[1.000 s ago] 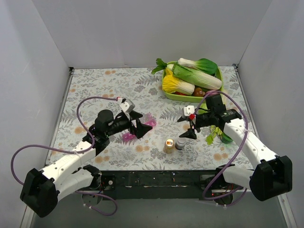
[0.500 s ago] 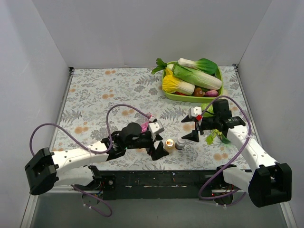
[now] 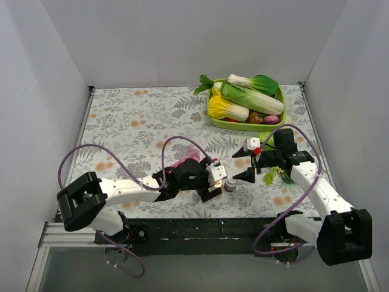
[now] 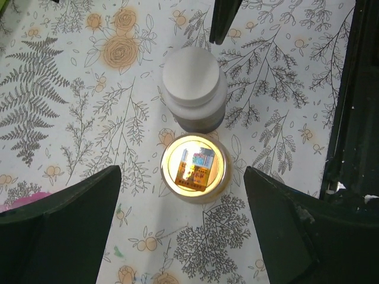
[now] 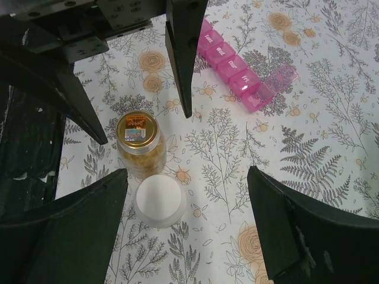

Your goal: Sort the pills into containers

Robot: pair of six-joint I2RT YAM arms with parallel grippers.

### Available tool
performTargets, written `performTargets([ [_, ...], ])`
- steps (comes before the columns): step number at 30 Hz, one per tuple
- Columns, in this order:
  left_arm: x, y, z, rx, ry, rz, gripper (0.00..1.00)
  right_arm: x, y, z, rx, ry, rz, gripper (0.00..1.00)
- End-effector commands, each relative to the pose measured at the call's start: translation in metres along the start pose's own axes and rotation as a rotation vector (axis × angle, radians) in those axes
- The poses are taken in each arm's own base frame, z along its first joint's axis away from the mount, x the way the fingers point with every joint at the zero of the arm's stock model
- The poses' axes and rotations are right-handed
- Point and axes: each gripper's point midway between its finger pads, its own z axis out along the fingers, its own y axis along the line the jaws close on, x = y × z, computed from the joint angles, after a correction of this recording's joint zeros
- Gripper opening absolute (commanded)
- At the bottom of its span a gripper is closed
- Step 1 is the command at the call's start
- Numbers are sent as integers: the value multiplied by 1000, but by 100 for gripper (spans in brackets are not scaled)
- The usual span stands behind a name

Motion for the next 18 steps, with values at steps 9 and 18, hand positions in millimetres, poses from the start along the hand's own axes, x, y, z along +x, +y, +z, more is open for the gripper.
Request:
performTargets([
  [9,-22,2,17,21,-30,19,61,-3,6,1,-28,-34,-13,89],
  [18,-22,-2,17,35,-26,-19,58,-2,7,1,-35,-36,-4,89],
])
